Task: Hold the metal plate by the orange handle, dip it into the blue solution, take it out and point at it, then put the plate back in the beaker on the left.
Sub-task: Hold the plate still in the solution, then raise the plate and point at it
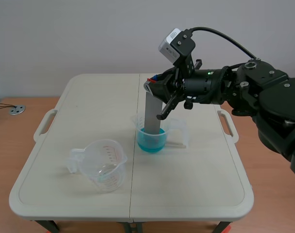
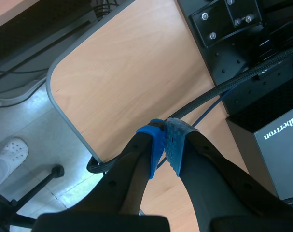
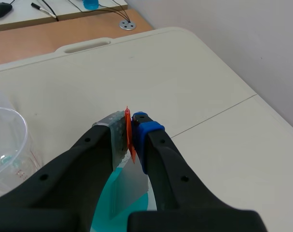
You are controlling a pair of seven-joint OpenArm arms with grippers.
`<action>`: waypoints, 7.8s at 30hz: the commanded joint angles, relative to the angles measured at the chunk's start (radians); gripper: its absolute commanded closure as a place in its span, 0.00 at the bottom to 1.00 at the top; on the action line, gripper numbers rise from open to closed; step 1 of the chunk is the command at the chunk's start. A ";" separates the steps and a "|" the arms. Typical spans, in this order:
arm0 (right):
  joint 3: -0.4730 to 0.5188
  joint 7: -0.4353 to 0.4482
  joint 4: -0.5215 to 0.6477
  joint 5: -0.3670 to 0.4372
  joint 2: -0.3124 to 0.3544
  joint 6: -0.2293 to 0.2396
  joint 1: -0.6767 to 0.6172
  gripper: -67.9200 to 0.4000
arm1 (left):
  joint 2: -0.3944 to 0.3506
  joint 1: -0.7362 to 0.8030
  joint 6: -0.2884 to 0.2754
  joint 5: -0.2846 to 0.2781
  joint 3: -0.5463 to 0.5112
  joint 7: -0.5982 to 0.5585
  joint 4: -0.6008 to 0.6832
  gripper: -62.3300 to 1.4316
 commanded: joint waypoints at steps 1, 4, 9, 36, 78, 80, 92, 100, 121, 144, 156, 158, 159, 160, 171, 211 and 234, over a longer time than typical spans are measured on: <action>0.000 0.007 0.003 0.004 -0.001 0.005 0.022 0.98 | -0.003 0.008 -0.002 -0.006 0.002 -0.006 0.011 0.93; 0.000 0.007 0.003 0.004 -0.001 0.005 0.022 0.98 | -0.003 0.008 -0.002 -0.006 0.002 -0.006 0.011 0.93; 0.000 0.007 0.003 0.001 -0.001 0.008 0.022 0.98 | -0.003 0.008 -0.002 -0.006 0.002 -0.006 0.011 0.93; 0.000 -0.005 0.003 -0.055 -0.001 0.008 0.023 0.98 | -0.003 0.008 -0.002 -0.006 0.002 -0.006 0.011 0.93; 0.007 0.000 0.004 -0.054 0.002 0.008 0.023 0.98 | 0.000 0.008 -0.002 -0.006 0.004 0.001 0.011 0.93; 0.008 0.003 0.004 -0.054 0.003 0.008 0.023 0.98 | 0.000 0.008 -0.002 -0.006 0.004 0.002 0.011 0.93; 0.009 0.014 0.071 -0.047 0.013 0.008 0.023 0.98 | 0.000 0.008 -0.002 -0.006 0.003 0.001 0.011 0.93; 0.009 0.014 0.156 -0.043 0.039 0.008 0.023 0.98 | 0.000 0.008 -0.002 -0.006 0.003 0.001 0.011 0.93; 0.009 -0.111 0.389 0.073 0.108 0.008 0.022 0.98 | -0.012 -0.053 -0.001 -0.076 -0.370 -0.003 0.169 0.93; 0.056 -0.257 0.527 0.235 0.122 0.008 0.022 0.98 | -0.059 -0.488 -0.029 -0.075 -0.317 0.013 0.307 0.93; 0.057 -0.257 0.527 0.242 0.122 0.008 0.023 0.98 | -0.032 -0.762 -0.089 -0.063 -0.020 0.085 0.306 0.93; 0.057 -0.257 0.527 0.242 0.122 0.008 0.023 0.98 | -0.012 -0.803 -0.089 -0.057 0.016 0.109 0.304 0.93; 0.057 -0.257 0.527 0.243 0.122 0.008 0.023 0.98 | 0.000 -0.822 -0.089 -0.050 0.033 0.122 0.303 0.93; 0.057 -0.257 0.527 0.243 0.122 0.008 0.023 0.98 | 0.012 -0.842 -0.089 -0.040 0.050 0.134 0.301 0.93; 0.057 -0.257 0.527 0.242 0.122 0.008 0.023 0.98 | 0.136 -1.010 -0.086 0.099 0.215 0.174 0.177 0.93; 0.057 -0.260 0.527 0.245 0.122 0.008 0.023 0.98 | 0.243 -1.167 -0.045 0.168 0.338 0.174 0.013 0.93; 0.057 -0.259 0.527 0.256 0.122 0.008 0.023 0.98 | -0.229 -0.487 0.270 -0.023 -0.240 -0.019 0.160 0.93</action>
